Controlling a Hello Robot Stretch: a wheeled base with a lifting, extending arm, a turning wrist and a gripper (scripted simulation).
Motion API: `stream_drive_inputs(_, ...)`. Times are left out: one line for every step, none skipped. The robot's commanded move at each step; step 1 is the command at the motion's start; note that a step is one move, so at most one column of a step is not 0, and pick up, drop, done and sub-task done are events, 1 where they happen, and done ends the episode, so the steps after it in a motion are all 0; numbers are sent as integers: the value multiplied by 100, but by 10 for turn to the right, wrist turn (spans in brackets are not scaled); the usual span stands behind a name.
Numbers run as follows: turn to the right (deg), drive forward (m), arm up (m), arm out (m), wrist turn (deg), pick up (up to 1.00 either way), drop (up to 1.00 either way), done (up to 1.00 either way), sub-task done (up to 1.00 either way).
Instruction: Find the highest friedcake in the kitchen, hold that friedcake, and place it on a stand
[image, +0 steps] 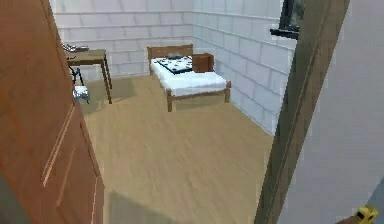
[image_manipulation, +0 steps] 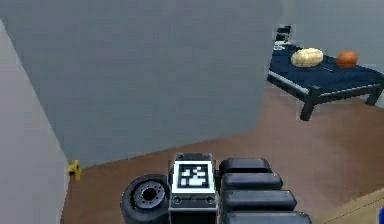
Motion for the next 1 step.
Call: stream_drive_inputs(450,0,0,0,0,0,0,0,0)
